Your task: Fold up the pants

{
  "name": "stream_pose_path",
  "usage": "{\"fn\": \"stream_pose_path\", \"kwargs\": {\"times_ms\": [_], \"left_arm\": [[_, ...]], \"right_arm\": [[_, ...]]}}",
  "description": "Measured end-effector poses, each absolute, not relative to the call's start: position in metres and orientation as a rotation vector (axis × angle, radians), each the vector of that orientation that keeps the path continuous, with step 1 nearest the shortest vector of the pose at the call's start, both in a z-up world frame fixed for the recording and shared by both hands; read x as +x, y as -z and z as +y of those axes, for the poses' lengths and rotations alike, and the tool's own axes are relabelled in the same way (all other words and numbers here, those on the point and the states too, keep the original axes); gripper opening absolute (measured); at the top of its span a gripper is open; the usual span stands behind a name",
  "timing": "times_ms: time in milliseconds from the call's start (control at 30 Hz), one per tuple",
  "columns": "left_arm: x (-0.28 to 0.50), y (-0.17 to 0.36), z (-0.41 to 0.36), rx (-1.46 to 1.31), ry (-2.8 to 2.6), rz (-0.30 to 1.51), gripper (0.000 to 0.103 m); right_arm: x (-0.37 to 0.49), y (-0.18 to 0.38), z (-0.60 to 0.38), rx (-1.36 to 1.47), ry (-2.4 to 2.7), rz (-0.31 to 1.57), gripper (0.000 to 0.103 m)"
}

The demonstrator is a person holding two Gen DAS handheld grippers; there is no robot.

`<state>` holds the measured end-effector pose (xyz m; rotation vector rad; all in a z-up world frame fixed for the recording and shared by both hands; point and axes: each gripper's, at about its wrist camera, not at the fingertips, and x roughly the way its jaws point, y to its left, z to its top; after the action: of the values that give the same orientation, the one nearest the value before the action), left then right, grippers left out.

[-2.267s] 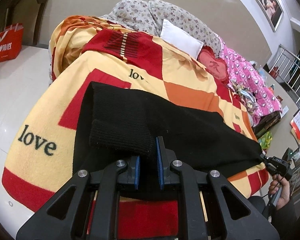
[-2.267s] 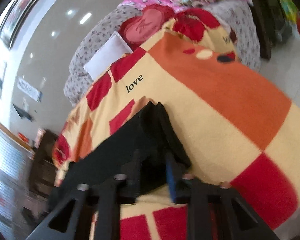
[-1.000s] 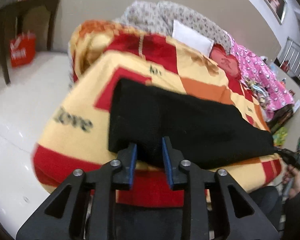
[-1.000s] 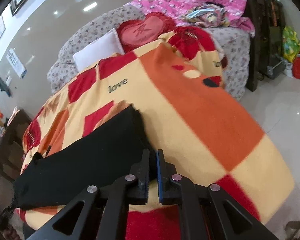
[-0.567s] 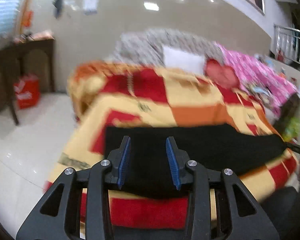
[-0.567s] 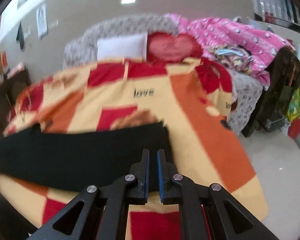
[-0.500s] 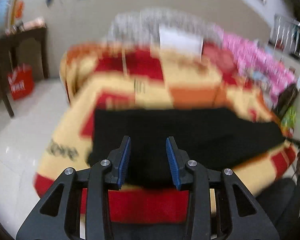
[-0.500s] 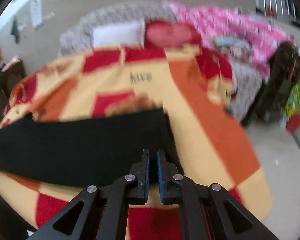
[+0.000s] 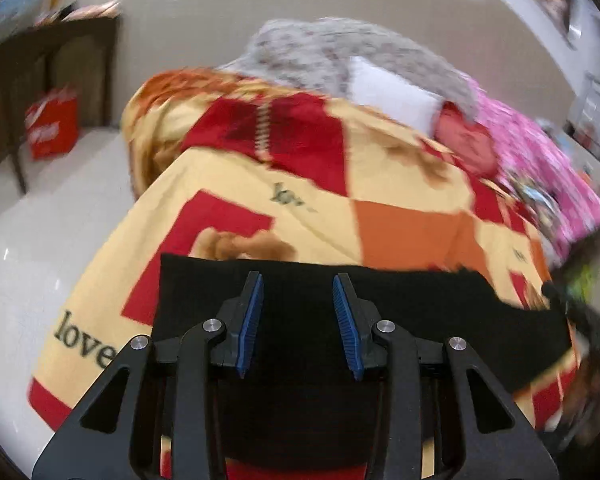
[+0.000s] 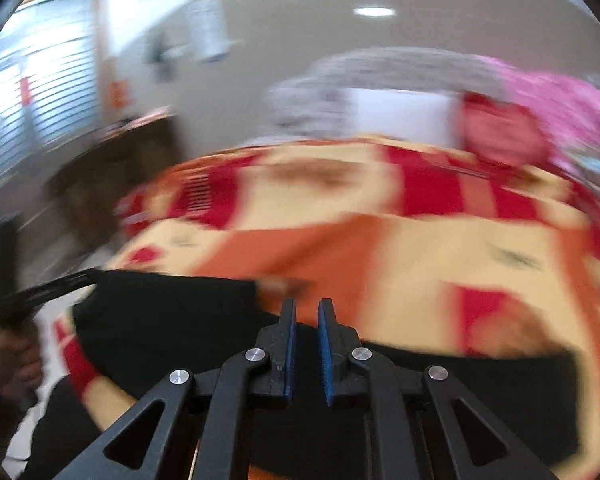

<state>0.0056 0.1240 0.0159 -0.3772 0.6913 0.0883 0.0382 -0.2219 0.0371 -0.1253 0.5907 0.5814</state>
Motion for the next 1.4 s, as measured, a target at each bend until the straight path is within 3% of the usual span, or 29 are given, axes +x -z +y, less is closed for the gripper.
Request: {"fn": "stream_pose_path", "kwargs": {"times_ms": [133, 233, 333, 367, 400, 467, 633, 733, 867, 967, 1167, 1400], "left_arm": [[0.016, 0.013, 0.119, -0.38, -0.175, 0.73, 0.035], [0.019, 0.011, 0.105, -0.297, -0.206, 0.74, 0.04], [0.02, 0.014, 0.11, -0.322, -0.193, 0.737, 0.041], [0.019, 0.015, 0.113, -0.339, -0.186, 0.733, 0.041], [0.019, 0.015, 0.114, -0.349, -0.182, 0.731, 0.041], [0.018, 0.015, 0.113, -0.347, -0.182, 0.73, 0.041], [-0.002, -0.001, 0.106, -0.35, -0.118, 0.608, 0.041], [-0.02, -0.018, 0.067, -0.215, 0.094, 0.496, 0.041], [-0.014, -0.008, 0.013, -0.021, 0.279, 0.596, 0.041], [-0.001, 0.005, -0.006, 0.064, 0.282, 0.69, 0.041], [0.013, 0.008, 0.005, -0.035, 0.283, 0.732, 0.044], [0.009, 0.008, -0.001, -0.024, 0.269, 0.728, 0.045]], "right_arm": [[0.057, -0.012, -0.151, -0.202, -0.753, 0.695, 0.01], [0.071, 0.016, -0.126, -0.417, -0.683, 0.766, 0.009], [0.102, 0.022, -0.154, -0.293, -0.636, 0.802, 0.006], [0.109, 0.022, -0.16, -0.247, -0.621, 0.821, 0.008], [0.113, 0.021, -0.163, -0.248, -0.567, 0.827, 0.019], [0.117, 0.019, -0.169, -0.204, -0.548, 0.855, 0.021], [0.076, -0.015, -0.179, -0.157, -0.575, 0.727, 0.021], [0.058, -0.015, -0.181, -0.193, -0.584, 0.718, 0.021], [0.077, 0.01, -0.237, -0.149, -0.448, 0.83, 0.021], [0.083, 0.007, -0.316, 0.03, -0.394, 0.81, 0.021], [0.085, 0.002, -0.48, 0.395, -0.223, 0.736, 0.014], [0.029, -0.044, -0.439, 0.129, -0.229, 0.633, 0.017]]}}
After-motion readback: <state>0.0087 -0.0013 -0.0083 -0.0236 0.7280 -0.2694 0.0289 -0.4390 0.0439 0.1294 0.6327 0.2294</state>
